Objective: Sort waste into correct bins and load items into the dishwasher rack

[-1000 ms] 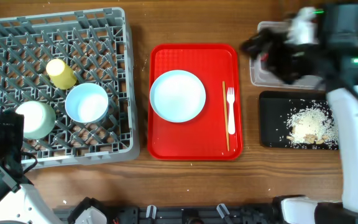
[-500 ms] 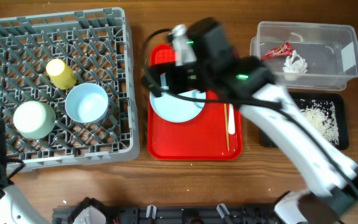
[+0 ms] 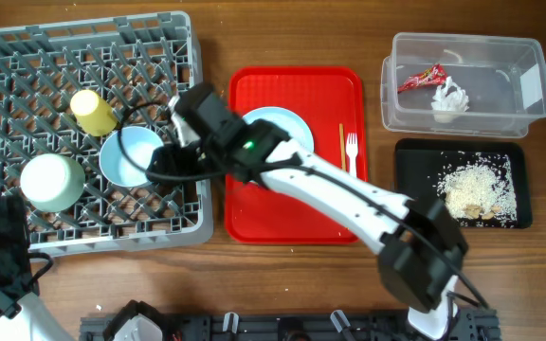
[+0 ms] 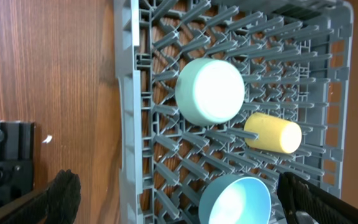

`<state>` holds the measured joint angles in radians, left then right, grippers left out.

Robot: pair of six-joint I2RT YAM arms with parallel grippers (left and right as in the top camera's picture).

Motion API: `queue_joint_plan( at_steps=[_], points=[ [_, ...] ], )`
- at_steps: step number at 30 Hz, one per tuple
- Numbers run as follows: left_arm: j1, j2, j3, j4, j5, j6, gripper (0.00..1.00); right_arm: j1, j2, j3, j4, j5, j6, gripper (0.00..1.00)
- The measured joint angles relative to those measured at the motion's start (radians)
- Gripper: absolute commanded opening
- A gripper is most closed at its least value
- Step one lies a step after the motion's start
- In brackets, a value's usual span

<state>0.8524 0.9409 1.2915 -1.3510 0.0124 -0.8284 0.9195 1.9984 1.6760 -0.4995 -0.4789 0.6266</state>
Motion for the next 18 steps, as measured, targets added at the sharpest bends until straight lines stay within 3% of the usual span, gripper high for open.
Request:
queue_joint_plan(
  at_steps=[6, 13, 18],
  points=[
    [0.058, -0.049, 0.000, 0.002, 0.000, -0.069, 1.00, 0.064, 0.016, 0.000, 0.013, 0.060, -0.162, 0.75],
    [0.067, -0.069, 0.000, -0.032, -0.034, -0.088, 1.00, 0.090, 0.018, 0.064, -0.145, 0.282, -0.379, 1.00],
    [0.067, -0.069, 0.000, -0.093, -0.050, -0.091, 1.00, 0.090, 0.019, 0.250, -0.214, 0.374, -0.450, 1.00]
  ],
)
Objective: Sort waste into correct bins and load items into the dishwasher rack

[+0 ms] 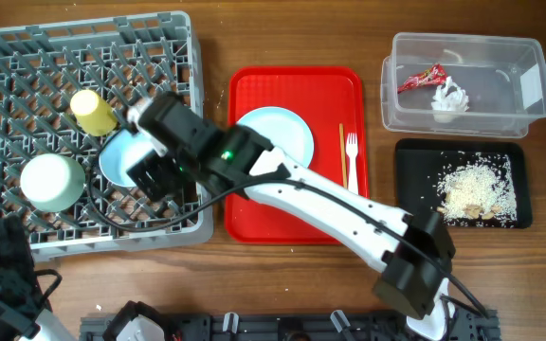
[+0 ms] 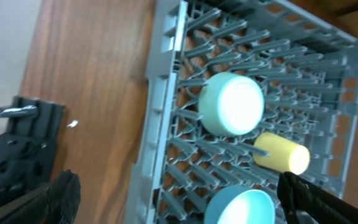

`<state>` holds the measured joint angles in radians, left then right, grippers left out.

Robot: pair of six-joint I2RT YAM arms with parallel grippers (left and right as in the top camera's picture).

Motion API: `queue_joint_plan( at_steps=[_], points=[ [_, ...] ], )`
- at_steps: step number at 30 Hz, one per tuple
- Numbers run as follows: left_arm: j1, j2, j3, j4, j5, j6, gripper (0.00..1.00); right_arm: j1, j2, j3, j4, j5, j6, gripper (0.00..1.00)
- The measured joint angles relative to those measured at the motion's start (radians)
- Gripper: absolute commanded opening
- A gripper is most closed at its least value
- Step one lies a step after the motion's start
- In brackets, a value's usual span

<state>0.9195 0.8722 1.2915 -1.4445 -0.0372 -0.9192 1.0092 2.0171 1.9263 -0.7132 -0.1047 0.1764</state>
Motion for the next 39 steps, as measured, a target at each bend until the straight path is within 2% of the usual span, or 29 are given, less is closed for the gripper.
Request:
queue_joint_plan(
  at_steps=[8, 17, 22, 25, 32, 39],
  points=[
    [0.000, 0.000, 0.000, -0.036, -0.019, 0.000, 1.00, -0.005, 0.000, 0.170, -0.114, 0.020, -0.020, 1.00],
    [0.000, 0.000, 0.000, -0.143, -0.019, 0.000, 1.00, -0.005, 0.005, 0.177, -0.027, 0.015, 0.119, 1.00],
    [0.000, 0.000, 0.000, -0.146, -0.019, 0.000, 1.00, 0.002, 0.037, 0.177, 0.035, -0.075, -0.004, 1.00],
    [0.000, 0.000, 0.000, -0.170, -0.019, 0.000, 1.00, 0.035, 0.134, 0.177, 0.055, -0.111, -0.094, 1.00],
    [0.000, 0.000, 0.000, -0.224, -0.022, 0.000, 1.00, 0.051, 0.245, 0.176, 0.080, -0.139, -0.276, 0.86],
    [0.000, 0.000, 0.000, -0.238, -0.026, 0.000, 1.00, 0.088, 0.274, 0.177, 0.063, -0.139, -0.393, 0.80]
  ],
)
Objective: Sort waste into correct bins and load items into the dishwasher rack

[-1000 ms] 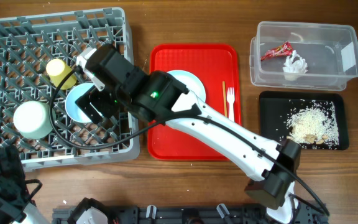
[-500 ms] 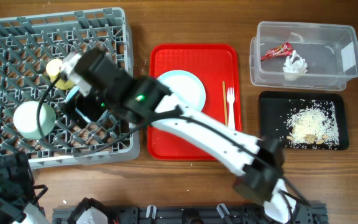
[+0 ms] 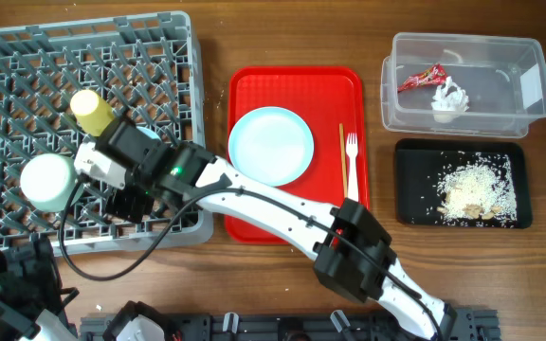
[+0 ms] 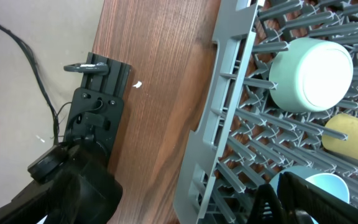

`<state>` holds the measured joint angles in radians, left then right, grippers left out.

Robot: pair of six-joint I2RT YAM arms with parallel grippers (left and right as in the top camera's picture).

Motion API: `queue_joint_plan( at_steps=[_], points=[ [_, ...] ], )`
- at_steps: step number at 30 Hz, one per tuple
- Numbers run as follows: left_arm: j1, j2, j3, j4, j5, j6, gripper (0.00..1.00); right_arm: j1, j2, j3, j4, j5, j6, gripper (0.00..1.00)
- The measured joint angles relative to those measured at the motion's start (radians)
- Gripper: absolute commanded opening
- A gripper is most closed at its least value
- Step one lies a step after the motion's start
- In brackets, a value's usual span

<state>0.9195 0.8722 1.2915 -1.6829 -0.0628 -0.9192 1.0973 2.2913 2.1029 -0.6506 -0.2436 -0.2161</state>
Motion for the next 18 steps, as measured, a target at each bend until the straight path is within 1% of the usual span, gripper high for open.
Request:
queue_joint_plan(
  at_steps=[3, 9, 12, 14, 15, 16, 18],
  points=[
    [0.000, 0.000, 0.000, 0.000, 0.000, 0.000, 1.00, 0.006, 0.001, 0.000, 0.000, 0.000, -0.027, 0.78],
    [0.000, 0.000, 0.000, 0.000, 0.000, 0.000, 1.00, 0.006, 0.002, 0.000, -0.023, 0.001, -0.063, 0.77],
    [0.000, 0.000, 0.000, 0.000, 0.000, 0.000, 1.00, 0.006, 0.017, 0.000, -0.030, 0.006, -0.078, 0.70],
    [0.000, 0.000, 0.000, 0.000, 0.000, 0.000, 1.00, 0.006, 0.033, 0.000, -0.038, 0.009, -0.082, 0.68],
    [0.000, 0.000, 0.000, 0.000, 0.000, 0.000, 1.00, 0.006, 0.036, -0.002, -0.044, 0.009, -0.082, 0.66],
    [0.000, 0.000, 0.000, 0.000, 0.000, 0.000, 1.00, 0.006, 0.039, -0.002, -0.046, 0.009, -0.082, 0.61],
    [0.000, 0.000, 0.000, 0.000, 0.000, 0.000, 1.00, 0.006, 0.045, -0.002, -0.048, 0.010, -0.083, 0.48]
  ],
)
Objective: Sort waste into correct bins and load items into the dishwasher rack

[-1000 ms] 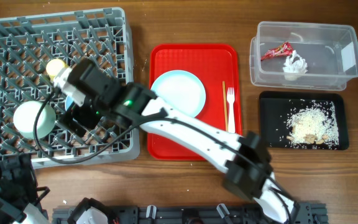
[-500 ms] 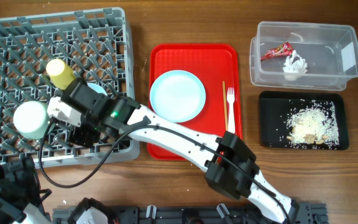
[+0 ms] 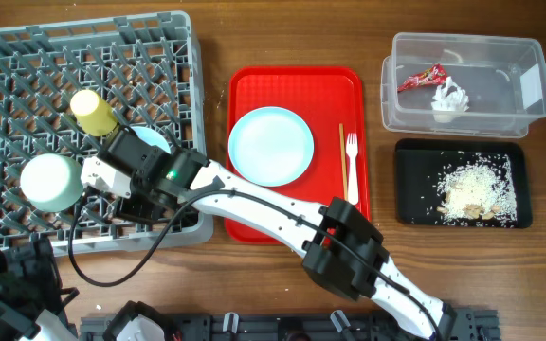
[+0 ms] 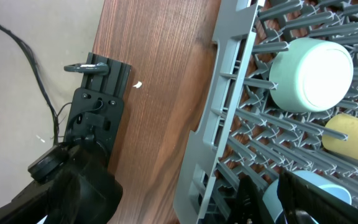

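Observation:
The grey dishwasher rack (image 3: 27, 57) holds a yellow cup (image 3: 93, 112) and a pale green cup (image 3: 53, 182). My right gripper (image 3: 133, 180) reaches into the rack between them, shut on the rim of a light blue bowl (image 3: 152, 141), most of which lies hidden under it. In the left wrist view the bowl (image 4: 337, 194) shows at the bottom with black fingers (image 4: 253, 200) on its rim. My left gripper (image 4: 191, 208) hangs open off the rack's near left corner, holding nothing. A blue plate (image 3: 271, 144) and a white fork (image 3: 352, 153) lie on the red tray (image 3: 254, 218).
A thin wooden stick (image 3: 341, 152) lies beside the fork. At the back right, a clear bin (image 3: 529, 104) holds a red wrapper and crumpled tissue. Below it is a black tray (image 3: 415, 204) with food scraps. A black mount (image 4: 95, 118) sits on the wood left of the rack.
My right gripper has shifted slightly, and the blue bowl's rim now shows at its upper right. In the left wrist view the bowl sits lower. The left arm has not moved.
My right gripper was at the blue bowl's right rim near the rack's right side. Then it was further left with the bowl. Later it was deep in the rack between the two cups, where it remains. My left gripper stayed open and ended off the rack's corner.

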`<state>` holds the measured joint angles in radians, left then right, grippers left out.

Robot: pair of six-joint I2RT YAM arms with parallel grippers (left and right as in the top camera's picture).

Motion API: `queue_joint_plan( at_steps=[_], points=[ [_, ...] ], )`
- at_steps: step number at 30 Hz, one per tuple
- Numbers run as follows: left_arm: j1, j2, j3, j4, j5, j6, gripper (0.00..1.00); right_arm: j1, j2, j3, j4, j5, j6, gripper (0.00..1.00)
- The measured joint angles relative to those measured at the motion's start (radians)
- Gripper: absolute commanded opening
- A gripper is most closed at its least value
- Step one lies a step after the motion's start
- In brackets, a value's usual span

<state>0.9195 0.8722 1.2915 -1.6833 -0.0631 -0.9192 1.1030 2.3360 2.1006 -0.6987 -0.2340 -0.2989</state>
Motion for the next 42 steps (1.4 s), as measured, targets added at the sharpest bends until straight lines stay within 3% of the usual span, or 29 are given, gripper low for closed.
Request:
queue_joint_plan(
  at_steps=[3, 7, 8, 21, 33, 42],
  points=[
    [0.000, 0.000, 0.000, 0.000, 0.000, 0.000, 1.00, 0.000, 0.002, 0.000, 0.000, 0.003, 0.002, 0.44],
    [0.000, 0.000, 0.000, 0.000, 0.000, 0.000, 1.00, 0.000, 0.002, 0.000, 0.006, 0.004, 0.016, 0.09],
    [0.000, 0.000, 0.000, 0.000, 0.000, 0.000, 1.00, 0.000, 0.002, 0.000, 0.008, 0.005, 0.013, 0.04],
    [0.000, 0.000, 0.000, 0.000, 0.000, 0.000, 1.00, 0.000, -0.006, 0.004, 0.092, 0.010, 0.120, 0.04],
    [0.000, 0.000, 0.000, 0.000, 0.000, 0.000, 1.00, 0.001, -0.056, 0.004, 0.525, -0.348, 0.595, 0.04],
    [0.000, 0.000, 0.000, 0.000, 0.000, 0.000, 1.00, -0.004, -0.045, 0.004, 0.734, -0.369, 1.013, 0.04]
  ],
)
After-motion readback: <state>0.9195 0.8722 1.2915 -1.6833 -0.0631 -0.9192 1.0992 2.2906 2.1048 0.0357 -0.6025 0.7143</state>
